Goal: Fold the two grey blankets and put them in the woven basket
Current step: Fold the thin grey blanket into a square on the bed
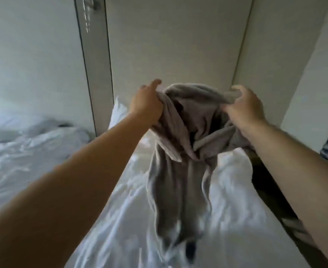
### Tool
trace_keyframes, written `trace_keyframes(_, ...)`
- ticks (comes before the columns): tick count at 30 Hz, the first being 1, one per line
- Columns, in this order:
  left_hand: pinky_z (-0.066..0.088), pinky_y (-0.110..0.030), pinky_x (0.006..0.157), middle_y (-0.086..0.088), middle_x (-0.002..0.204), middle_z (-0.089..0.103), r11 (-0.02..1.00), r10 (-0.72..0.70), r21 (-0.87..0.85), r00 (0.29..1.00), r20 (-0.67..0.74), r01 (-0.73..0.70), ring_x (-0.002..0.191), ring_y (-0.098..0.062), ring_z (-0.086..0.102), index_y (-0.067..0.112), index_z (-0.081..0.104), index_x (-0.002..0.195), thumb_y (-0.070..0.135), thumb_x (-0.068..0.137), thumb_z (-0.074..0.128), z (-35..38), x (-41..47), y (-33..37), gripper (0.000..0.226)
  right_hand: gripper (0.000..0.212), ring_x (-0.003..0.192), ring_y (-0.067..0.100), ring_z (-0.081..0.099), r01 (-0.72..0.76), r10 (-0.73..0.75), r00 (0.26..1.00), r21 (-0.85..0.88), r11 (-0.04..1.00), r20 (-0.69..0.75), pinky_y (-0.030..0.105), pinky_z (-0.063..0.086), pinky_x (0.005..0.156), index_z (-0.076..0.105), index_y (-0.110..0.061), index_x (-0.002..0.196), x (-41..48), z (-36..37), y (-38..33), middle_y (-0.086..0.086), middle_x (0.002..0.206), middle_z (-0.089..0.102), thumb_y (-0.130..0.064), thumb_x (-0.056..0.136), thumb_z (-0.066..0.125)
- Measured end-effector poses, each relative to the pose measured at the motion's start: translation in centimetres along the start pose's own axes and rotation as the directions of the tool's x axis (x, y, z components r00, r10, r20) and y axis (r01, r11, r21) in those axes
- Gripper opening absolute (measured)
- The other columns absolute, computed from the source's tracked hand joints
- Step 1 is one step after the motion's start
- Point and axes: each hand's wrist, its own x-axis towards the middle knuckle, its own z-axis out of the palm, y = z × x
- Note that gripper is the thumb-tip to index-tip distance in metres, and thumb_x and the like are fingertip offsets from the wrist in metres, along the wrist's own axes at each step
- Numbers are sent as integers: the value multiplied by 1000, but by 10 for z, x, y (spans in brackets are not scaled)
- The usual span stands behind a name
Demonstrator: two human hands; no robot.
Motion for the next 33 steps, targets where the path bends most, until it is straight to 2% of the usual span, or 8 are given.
trace_keyframes(4,44,-33,85,-14,121,60,982,107,172,977,-185,-75,109,-34,58,21,60,122,17,89,48,-97,60,35,35,67,113,38,53,85,-92,974,-42,996,-206,39,45,93,36,-24,145,47,-82,-51,20,135,47,-7,84,56)
trace_keyframes(9,44,-33,77,-12,106,62,980,145,164,970,-197,-113,95,-33,61,23,68,107,27,82,65,-125,37,14,25,28,82,31,60,92,-76,971,63,994,-226,32,48,64,65,-20,104,31,-92,-25,13,106,66,-7,90,45)
trace_keyframes(15,49,-39,87,-12,110,60,986,134,119,977,-164,-116,99,-35,59,25,72,101,3,83,44,-114,-9,7,39,37,96,23,60,31,25,965,206,978,-263,27,40,79,64,-22,78,5,-88,-7,3,92,64,5,84,40)
trace_keyframes(23,46,-31,87,-5,104,69,987,151,56,988,25,-152,99,-25,62,20,72,92,-1,77,45,-84,-69,10,38,35,73,18,52,-85,29,981,292,953,191,19,42,58,66,-18,72,-73,-56,-24,4,68,59,10,77,46)
trace_keyframes(26,38,-20,77,-5,101,71,979,199,23,977,72,-201,97,-21,60,16,74,96,-6,73,43,-68,-99,14,44,17,65,10,51,-94,-47,853,242,966,520,20,38,53,69,-22,95,-120,-28,-35,-5,71,58,-12,83,63)
trace_keyframes(28,41,-21,76,-3,96,71,975,223,-13,971,84,-222,91,-17,59,19,74,91,-5,71,40,-60,-118,17,46,32,71,3,55,0,-75,722,108,994,687,17,39,56,64,-29,109,-145,-7,-37,-13,79,58,-35,80,72)
trace_keyframes(30,50,-30,80,-2,94,71,973,230,-32,966,120,-228,90,-20,62,23,72,86,-1,70,40,-55,-133,16,44,18,71,7,61,113,-82,709,1,994,701,18,42,58,68,-20,87,-165,13,-33,-9,75,63,-35,77,71)
trace_keyframes(33,51,-34,80,-3,95,68,993,117,-24,981,152,-114,92,-25,62,25,70,89,8,70,48,-50,-154,-10,34,24,64,18,56,39,-28,836,-8,999,548,24,36,54,55,-17,56,-181,25,-26,-1,60,56,-22,79,62)
